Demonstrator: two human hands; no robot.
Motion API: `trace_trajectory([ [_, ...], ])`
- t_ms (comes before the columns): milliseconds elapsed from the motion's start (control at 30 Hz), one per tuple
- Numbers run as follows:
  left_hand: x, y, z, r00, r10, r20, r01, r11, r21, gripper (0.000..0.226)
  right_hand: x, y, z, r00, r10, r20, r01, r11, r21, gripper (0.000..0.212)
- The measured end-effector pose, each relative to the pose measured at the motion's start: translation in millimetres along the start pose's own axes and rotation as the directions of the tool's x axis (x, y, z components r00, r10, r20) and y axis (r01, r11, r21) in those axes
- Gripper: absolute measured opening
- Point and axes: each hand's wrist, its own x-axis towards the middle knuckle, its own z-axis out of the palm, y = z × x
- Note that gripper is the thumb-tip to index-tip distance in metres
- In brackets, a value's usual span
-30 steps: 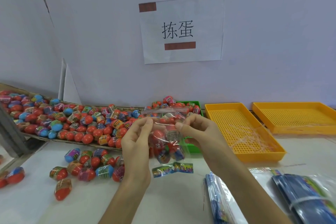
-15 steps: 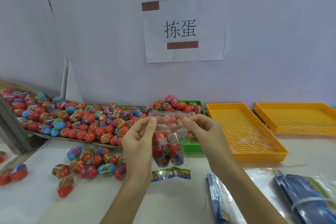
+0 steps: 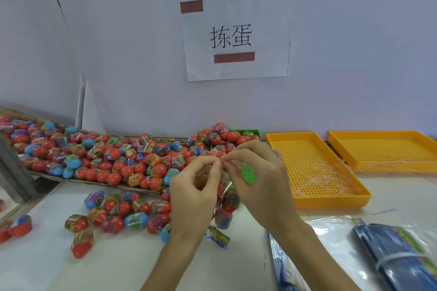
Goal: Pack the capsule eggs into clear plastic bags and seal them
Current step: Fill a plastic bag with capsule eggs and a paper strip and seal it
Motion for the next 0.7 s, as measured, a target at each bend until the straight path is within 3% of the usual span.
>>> trace_trajectory([
  [100, -2, 1, 1, 0.998, 0.060, 0.035, -0.060, 0.998, 0.026, 0.026, 1, -1, 0, 1.000, -0.019, -0.011, 0.019, 0.999, 0.028, 0.010],
  [433, 0, -6, -2, 0.984, 0.157, 0.089, -0.164, 0.983, 0.082, 0.022, 1, 1, -3, 0.997, -0.010, 0.077, -0.004, 0.984, 0.181, 0.013],
  [700, 0, -15, -4, 0.957, 0.218, 0.189, -0.255, 0.947, 0.197, 0.020, 1, 5, -3, 0.993, -0.022, 0.114, 0.004, 0.986, 0.164, 0.007],
])
